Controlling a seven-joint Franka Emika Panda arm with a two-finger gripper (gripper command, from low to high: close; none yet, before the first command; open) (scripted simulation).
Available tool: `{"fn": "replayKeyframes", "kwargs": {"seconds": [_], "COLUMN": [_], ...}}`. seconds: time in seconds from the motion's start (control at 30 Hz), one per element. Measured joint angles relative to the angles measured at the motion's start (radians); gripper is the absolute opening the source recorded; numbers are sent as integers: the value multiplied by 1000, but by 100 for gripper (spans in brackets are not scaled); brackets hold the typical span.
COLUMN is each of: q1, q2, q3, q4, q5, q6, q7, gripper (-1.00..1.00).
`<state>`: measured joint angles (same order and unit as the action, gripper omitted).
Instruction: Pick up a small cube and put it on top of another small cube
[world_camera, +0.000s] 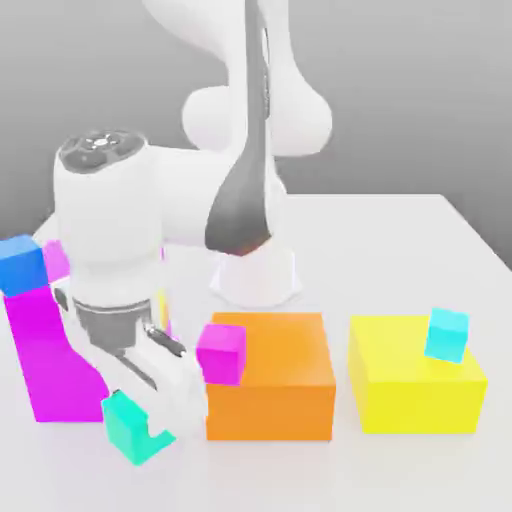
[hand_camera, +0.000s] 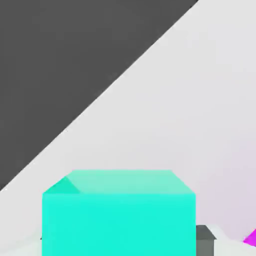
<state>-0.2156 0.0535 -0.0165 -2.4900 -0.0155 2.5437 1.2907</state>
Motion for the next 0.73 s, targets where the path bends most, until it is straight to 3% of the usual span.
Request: {"fn": "replayKeyframes", "kwargs": {"seconds": [0.43,0.6,0.63,0.73], "q1": [70,72,70,70], "q2": [-471,-392,-366,-366], "q3": [35,43,46,46], "q4": [-240,-309,-320,-320], "q5": [28,34,35,35], "q6": [-230,-83,-45,-45], "q7": [-76,-85,-86,-86], "gripper": [-100,-100,100,100]}}
